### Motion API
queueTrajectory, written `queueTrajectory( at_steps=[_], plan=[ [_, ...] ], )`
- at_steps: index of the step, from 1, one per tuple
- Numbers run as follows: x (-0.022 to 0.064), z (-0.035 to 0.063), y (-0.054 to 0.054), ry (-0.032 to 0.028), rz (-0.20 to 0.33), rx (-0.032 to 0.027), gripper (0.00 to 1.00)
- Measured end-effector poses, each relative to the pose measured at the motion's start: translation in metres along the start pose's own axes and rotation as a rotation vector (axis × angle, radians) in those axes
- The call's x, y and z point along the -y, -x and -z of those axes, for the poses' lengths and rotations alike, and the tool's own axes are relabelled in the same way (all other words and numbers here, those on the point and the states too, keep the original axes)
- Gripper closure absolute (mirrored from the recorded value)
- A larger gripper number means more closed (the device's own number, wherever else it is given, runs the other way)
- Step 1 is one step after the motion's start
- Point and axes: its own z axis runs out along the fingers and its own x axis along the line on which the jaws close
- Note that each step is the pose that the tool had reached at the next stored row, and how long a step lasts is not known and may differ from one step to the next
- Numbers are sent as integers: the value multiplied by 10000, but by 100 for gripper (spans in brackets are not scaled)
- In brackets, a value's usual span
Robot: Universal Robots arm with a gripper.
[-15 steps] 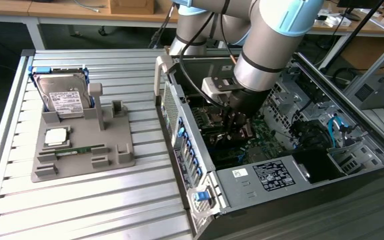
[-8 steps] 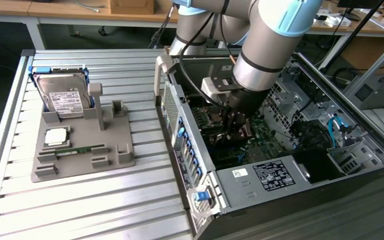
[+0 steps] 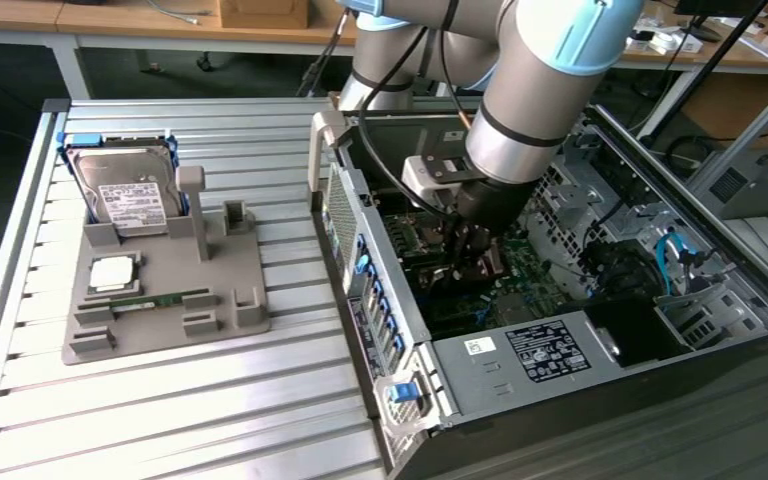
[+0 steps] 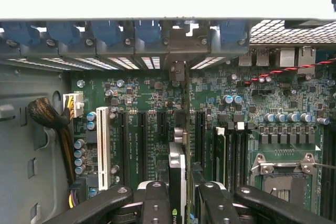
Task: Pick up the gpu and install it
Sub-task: 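Insert the gpu into the slot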
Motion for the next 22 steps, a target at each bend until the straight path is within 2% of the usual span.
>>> queueTrajectory(
  at_steps=[12,22],
  plan=[
    [1,-43,-1,0,-1,-3,73],
    [1,-14,-1,-5,-1,-1,73]
  ],
)
